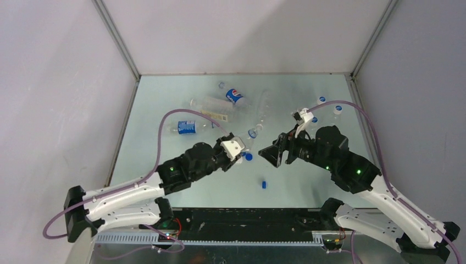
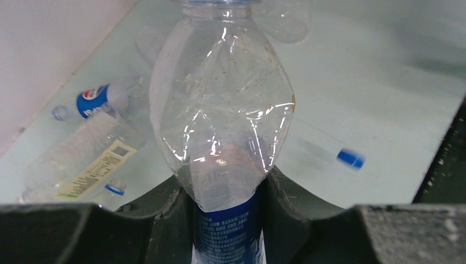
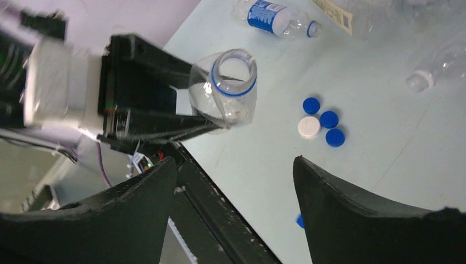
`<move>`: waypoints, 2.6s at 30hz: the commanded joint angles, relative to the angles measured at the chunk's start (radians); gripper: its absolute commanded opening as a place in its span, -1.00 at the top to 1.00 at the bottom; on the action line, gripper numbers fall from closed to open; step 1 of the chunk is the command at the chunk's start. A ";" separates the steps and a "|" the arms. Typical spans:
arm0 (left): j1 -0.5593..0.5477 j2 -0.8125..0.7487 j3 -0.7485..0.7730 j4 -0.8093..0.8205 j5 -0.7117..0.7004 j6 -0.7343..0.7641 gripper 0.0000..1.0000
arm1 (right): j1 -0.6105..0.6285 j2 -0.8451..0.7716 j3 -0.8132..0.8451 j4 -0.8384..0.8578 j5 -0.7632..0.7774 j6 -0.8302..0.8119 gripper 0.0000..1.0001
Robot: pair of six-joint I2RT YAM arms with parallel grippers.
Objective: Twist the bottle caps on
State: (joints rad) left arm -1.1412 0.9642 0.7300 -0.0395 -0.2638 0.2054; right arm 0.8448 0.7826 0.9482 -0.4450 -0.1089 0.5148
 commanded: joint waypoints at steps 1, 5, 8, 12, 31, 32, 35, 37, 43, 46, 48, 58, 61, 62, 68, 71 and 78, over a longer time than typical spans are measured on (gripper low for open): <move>0.089 -0.042 0.042 -0.108 0.287 -0.082 0.49 | -0.035 -0.037 0.052 0.046 -0.112 -0.220 -0.58; 0.157 0.002 0.088 -0.208 0.254 -0.124 0.49 | -0.058 -0.004 0.052 -0.012 -0.074 -0.219 -0.53; 0.179 0.030 0.138 -0.314 0.175 -0.155 0.49 | -0.060 0.024 0.052 -0.117 0.000 -0.176 -0.56; 0.205 0.042 0.168 -0.400 0.128 -0.237 0.47 | -0.067 0.059 0.036 -0.285 0.100 -0.094 -0.64; 0.442 -0.062 0.068 -0.472 0.209 -0.453 0.46 | 0.070 0.632 0.001 -0.003 0.345 -0.006 -0.52; 0.443 -0.072 0.065 -0.474 0.203 -0.453 0.46 | 0.070 0.666 0.020 -0.004 0.351 -0.010 -0.50; 0.445 -0.119 0.057 -0.488 0.174 -0.451 0.45 | 0.078 0.796 0.099 -0.002 0.357 -0.027 -0.46; 0.445 -0.145 0.053 -0.497 0.159 -0.449 0.45 | 0.079 0.854 0.136 0.000 0.355 -0.037 -0.44; 0.445 -0.191 0.045 -0.508 0.119 -0.438 0.44 | 0.079 0.988 0.217 -0.009 0.346 -0.046 -0.32; 0.446 -0.198 0.048 -0.512 0.107 -0.426 0.44 | 0.079 1.036 0.255 -0.015 0.345 -0.047 -0.26; 0.446 -0.201 0.049 -0.515 0.100 -0.419 0.44 | 0.078 1.059 0.274 -0.021 0.346 -0.049 -0.22; 0.447 -0.206 0.045 -0.516 0.096 -0.399 0.44 | 0.051 1.128 0.299 -0.020 0.337 -0.049 -0.06; 0.446 -0.203 0.043 -0.512 0.099 -0.399 0.44 | 0.044 1.135 0.299 -0.017 0.336 -0.053 -0.01; 0.446 -0.202 0.041 -0.512 0.100 -0.399 0.44 | 0.044 1.139 0.299 -0.012 0.335 -0.054 0.02; 0.446 -0.197 0.045 -0.501 0.115 -0.392 0.44 | 0.041 1.139 0.299 -0.040 0.317 -0.058 0.20; 0.446 -0.196 0.047 -0.495 0.120 -0.380 0.44 | 0.051 1.109 0.290 -0.120 0.306 -0.054 0.31; 0.445 -0.184 0.054 -0.478 0.143 -0.346 0.44 | 0.104 0.982 0.120 -0.210 0.248 -0.004 0.35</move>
State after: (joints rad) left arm -0.7013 0.7731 0.7776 -0.5621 -0.1467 -0.1799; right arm 0.9150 1.8492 1.1610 -0.5411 0.1795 0.4725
